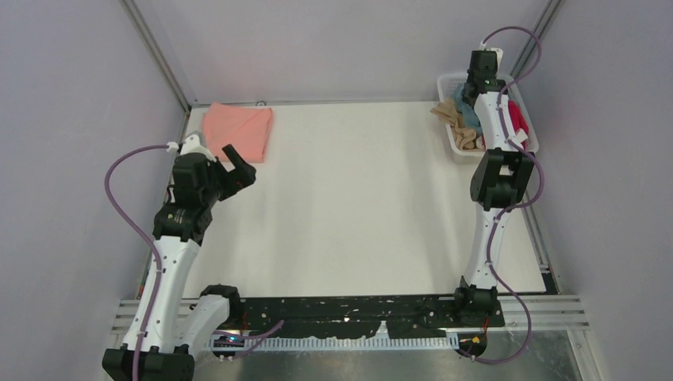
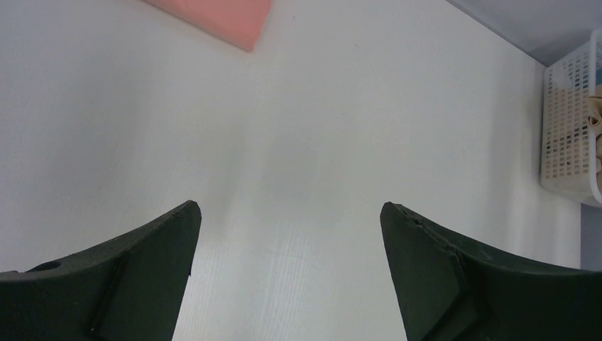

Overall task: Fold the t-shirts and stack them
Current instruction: Grab crumpled tshirt from bin with the right arm, then move the tshirt to the center of the board

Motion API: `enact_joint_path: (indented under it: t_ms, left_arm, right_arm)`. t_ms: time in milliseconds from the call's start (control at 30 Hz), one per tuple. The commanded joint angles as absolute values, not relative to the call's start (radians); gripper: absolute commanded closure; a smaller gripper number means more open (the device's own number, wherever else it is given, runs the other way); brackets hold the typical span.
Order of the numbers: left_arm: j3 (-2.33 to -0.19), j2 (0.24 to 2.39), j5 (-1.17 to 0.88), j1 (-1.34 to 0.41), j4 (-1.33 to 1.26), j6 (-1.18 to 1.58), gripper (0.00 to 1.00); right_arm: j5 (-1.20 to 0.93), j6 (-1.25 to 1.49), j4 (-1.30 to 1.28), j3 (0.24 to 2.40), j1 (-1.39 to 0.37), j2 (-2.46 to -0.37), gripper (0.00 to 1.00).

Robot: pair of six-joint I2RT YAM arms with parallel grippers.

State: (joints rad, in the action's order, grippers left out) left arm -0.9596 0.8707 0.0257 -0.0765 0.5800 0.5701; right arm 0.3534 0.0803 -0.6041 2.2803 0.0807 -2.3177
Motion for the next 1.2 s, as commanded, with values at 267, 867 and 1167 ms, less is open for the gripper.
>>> enact_joint_path:
  t_ms: [267, 867, 1167]
  left_arm:
    - [-0.962, 0.881, 0.005, -0.074, 0.487, 0.568, 0.01]
    - [-0.987, 0.927, -0.061, -0.074, 0.445, 0.531, 0.01]
    - [-0.973, 0.885, -0.051, -0.074, 0.483, 0.504, 0.01]
  right_arm:
    - [0.391, 0.051, -0.290, 2.343, 0.104, -1.997, 0.95]
    - [-0.115, 0.413, 0.272, 2.507, 0.101, -1.780, 0.95]
    - [-0.489, 0.675, 0.331, 2.434, 0.011, -1.680, 0.95]
